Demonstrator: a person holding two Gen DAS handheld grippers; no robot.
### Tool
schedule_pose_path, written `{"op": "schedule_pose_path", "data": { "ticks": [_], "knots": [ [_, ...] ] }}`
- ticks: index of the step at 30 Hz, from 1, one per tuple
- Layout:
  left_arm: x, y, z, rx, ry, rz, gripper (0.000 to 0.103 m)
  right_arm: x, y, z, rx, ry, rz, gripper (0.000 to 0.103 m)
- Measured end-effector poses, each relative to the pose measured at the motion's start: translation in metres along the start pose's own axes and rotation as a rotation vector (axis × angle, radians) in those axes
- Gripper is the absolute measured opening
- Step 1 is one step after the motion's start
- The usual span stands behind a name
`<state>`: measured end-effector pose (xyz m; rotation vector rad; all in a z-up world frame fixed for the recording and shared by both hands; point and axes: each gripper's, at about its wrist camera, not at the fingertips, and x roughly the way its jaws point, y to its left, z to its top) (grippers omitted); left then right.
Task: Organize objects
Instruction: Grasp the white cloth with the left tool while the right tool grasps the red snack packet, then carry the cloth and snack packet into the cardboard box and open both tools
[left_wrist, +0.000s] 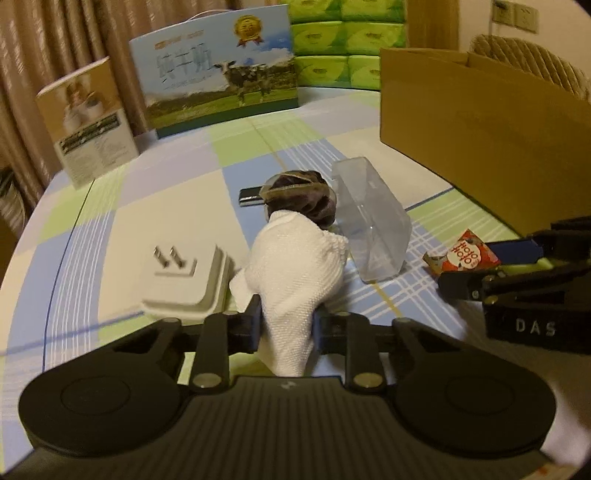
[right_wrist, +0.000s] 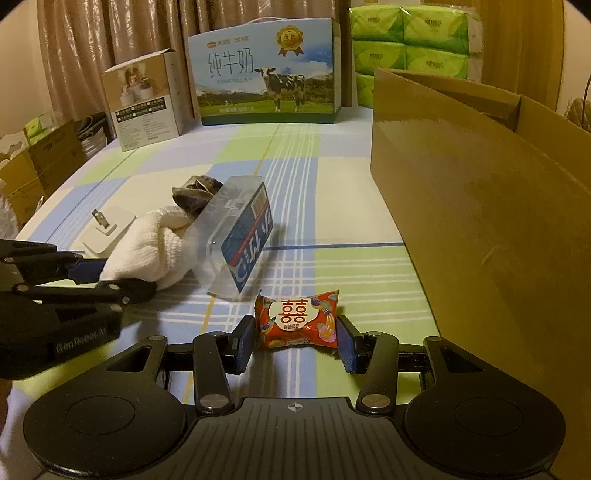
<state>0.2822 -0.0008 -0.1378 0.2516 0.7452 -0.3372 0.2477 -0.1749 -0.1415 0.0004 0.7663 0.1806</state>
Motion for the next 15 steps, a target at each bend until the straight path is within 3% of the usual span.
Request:
{"op": "schedule_pose_path", "data": {
  "ticks": [7,15],
  "knots": [
    [-0.029,-0.001,0.002,-0.111,0.025,-0.007,0.019,-0.030,0.005,0.003,-0.038,-0.029,0.029,0.043],
    [-0.091,-0.014,-0.002,-0.266,0.028,0.033,0.019,-0.084,0.004,-0.001,-0.044,-0.055,0.056,0.043]
  ]
}}
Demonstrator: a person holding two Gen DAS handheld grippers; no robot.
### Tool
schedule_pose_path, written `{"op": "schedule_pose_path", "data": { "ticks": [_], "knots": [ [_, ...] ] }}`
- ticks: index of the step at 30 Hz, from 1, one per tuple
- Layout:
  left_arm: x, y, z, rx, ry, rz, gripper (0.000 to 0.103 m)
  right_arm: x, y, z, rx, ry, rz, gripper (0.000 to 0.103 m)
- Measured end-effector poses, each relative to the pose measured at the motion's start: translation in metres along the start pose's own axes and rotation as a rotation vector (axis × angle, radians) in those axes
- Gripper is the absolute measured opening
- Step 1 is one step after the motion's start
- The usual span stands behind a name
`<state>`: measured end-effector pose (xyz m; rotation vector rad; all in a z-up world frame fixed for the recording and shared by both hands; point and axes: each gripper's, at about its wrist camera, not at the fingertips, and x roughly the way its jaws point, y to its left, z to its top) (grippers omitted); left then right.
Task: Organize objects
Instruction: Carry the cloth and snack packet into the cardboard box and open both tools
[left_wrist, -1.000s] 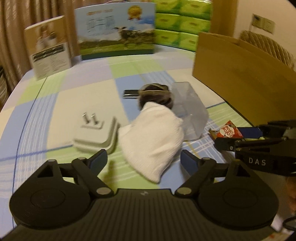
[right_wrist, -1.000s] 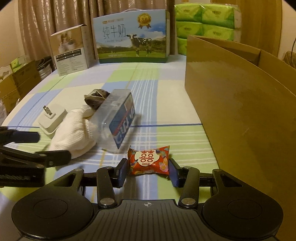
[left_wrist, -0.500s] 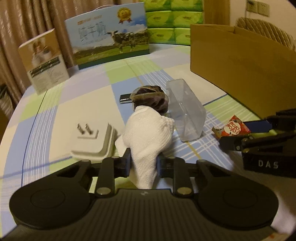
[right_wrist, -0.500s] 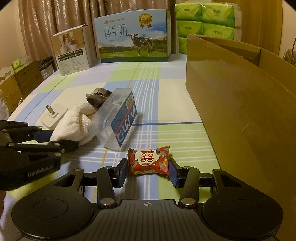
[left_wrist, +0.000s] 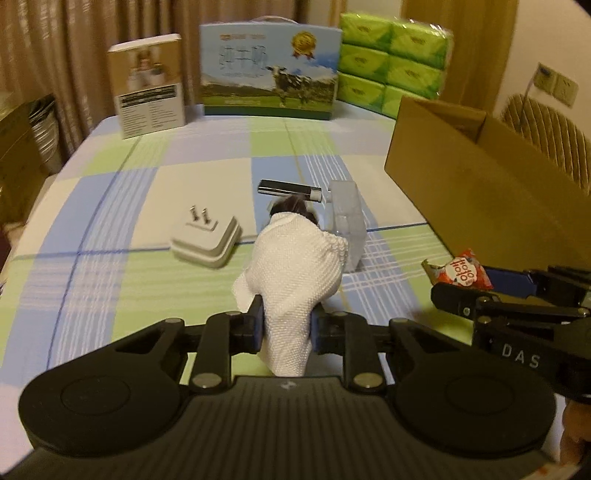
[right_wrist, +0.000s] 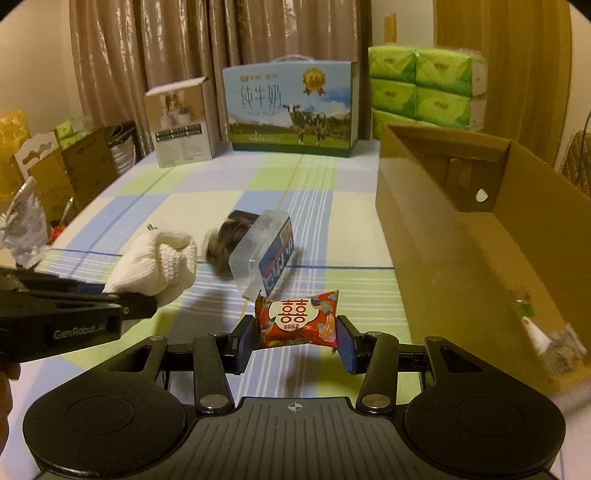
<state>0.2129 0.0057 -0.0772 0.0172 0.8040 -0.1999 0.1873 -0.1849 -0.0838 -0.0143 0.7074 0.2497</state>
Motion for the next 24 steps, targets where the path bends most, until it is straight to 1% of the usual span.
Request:
{"op": "schedule_pose_path", "data": {
  "ticks": [6,13,20,24],
  "knots": [
    [-0.053,-0.016,-0.009,-0.051,-0.004,0.010,0.019,-0.050,0.002,0.002,0.007,-0.032,0.023,0.043],
    [-0.106,-0.039,-0.020,-0.070,-0.026,0.004,0.019,-0.106,-0.002,0.000,0.025,-0.068,0.037,0.043],
    [-0.142,-0.061,-0.028,-0.068,-0.048,-0.008,0.019,-0.144,-0.010,-0.003,0.036,-0.093,0.032,0.043],
    [-0.154,-0.071,-0.028,-0.061,-0.060,-0.022,0.019,-0.160,-0.016,-0.004,0.045,-0.109,0.023,0.043]
  ]
}}
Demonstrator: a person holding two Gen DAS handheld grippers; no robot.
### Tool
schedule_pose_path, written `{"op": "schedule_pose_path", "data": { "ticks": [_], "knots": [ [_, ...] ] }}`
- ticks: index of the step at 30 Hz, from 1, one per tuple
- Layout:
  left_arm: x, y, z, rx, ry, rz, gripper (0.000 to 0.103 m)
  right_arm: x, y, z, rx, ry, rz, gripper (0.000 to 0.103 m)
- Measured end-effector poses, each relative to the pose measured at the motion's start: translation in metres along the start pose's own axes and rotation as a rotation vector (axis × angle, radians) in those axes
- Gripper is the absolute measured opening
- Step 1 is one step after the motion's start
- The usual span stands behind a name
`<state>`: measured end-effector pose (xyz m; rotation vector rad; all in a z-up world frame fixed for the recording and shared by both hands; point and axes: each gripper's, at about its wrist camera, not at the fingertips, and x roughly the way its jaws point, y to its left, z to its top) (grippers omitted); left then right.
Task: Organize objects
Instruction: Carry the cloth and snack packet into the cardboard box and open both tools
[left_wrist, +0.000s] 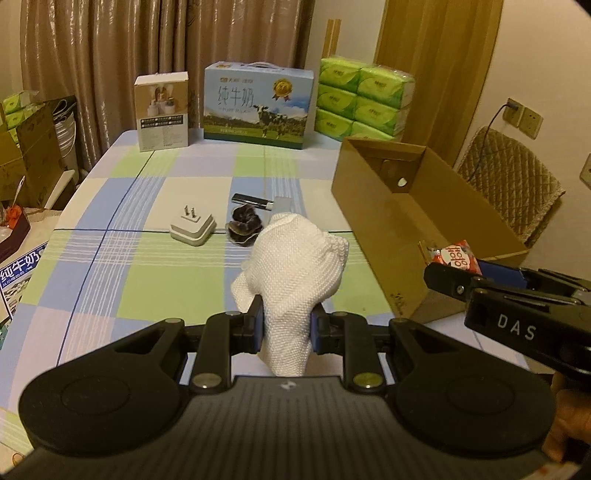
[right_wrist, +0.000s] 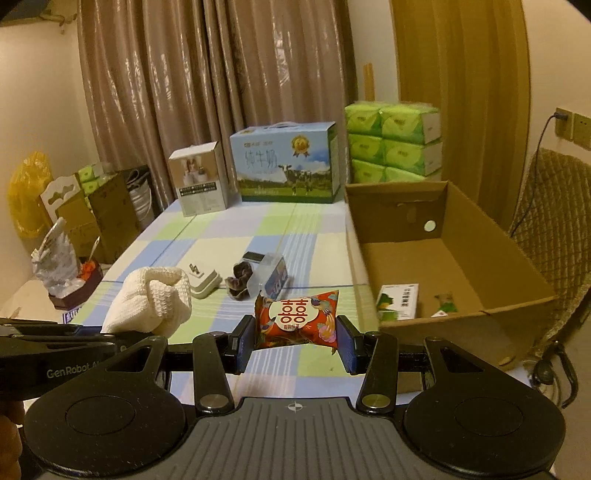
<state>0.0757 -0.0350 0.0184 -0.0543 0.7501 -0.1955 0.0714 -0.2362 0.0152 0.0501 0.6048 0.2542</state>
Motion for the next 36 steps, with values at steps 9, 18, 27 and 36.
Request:
{"op": "schedule_pose_path", "data": {
  "ticks": [9,18,27,36],
  "knots": [
    [-0.015,-0.020,0.006,0.025,-0.029,-0.026,0.019,-0.022,-0.015,0.005,0.015,-0.033,-0.028,0.043],
    [-0.017,-0.042,0.014,0.052,-0.041,-0.065,0.019,-0.034,-0.042,0.010,0.050,-0.057,-0.078,0.043],
    [-0.011,-0.075,0.024,0.097,-0.044,-0.116,0.019,-0.049,-0.076,0.013,0.093,-0.078,-0.137,0.043],
    [0.003,-0.110,0.037,0.143,-0.036,-0.160,0.019,-0.056,-0.113,0.022,0.131,-0.101,-0.183,0.043]
  ]
}}
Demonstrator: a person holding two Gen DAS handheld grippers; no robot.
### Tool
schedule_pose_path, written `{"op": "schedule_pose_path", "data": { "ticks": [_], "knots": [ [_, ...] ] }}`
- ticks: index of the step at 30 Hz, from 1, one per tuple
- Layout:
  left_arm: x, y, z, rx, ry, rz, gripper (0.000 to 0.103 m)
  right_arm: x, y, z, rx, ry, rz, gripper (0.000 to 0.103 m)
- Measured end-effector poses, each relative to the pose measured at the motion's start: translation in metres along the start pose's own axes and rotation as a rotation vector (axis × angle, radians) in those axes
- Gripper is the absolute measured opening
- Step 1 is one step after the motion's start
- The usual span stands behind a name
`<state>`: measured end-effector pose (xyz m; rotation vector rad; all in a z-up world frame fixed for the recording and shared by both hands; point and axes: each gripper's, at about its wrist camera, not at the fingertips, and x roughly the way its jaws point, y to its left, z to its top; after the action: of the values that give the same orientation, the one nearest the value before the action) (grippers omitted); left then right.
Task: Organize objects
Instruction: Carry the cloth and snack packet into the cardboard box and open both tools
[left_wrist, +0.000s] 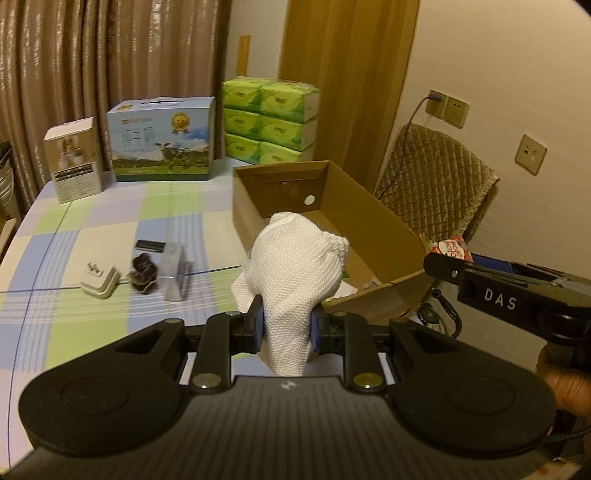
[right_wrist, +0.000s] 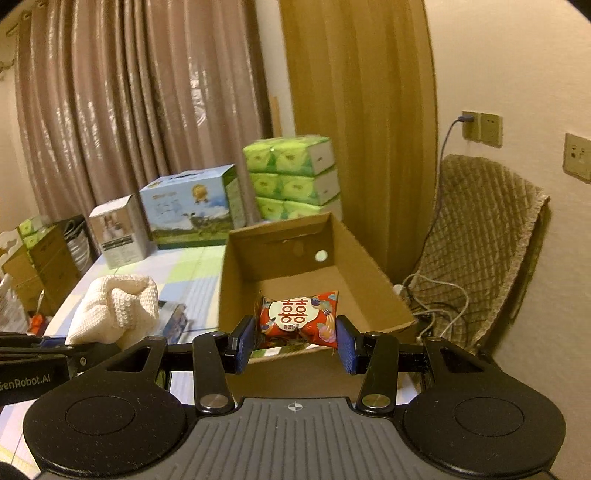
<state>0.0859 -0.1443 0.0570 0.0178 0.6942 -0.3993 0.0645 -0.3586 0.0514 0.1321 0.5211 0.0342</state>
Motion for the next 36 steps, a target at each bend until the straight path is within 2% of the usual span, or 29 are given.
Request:
{"op": "schedule_pose_path", "data": {
  "ticks": [13,30,31,33,34,36],
  "knots": [
    [0.036,-0.027,0.019,0.050,0.024,-0.036,0.019,0.019,-0.034,0.020,0.007,0.000,-0.024,0.043],
    [0.112,-0.038,0.056,0.082,0.047,-0.052,0.021,0.081,-0.061,0.049,0.002,0.012,-0.048,0.043],
    [0.117,-0.037,0.057,0.081,0.045,-0.054,0.024,0.085,-0.062,0.049,0.004,0.015,-0.051,0.043],
    [0.129,-0.036,0.060,0.079,0.037,-0.073,0.037,0.090,-0.065,0.048,0.013,0.024,-0.055,0.043],
    [0.135,-0.035,0.061,0.077,0.046,-0.069,0.052,0.092,-0.066,0.048,0.020,0.028,-0.056,0.044],
    [0.138,-0.030,0.062,0.062,0.041,-0.059,0.054,0.095,-0.067,0.046,0.026,0.032,-0.050,0.044]
  ]
}}
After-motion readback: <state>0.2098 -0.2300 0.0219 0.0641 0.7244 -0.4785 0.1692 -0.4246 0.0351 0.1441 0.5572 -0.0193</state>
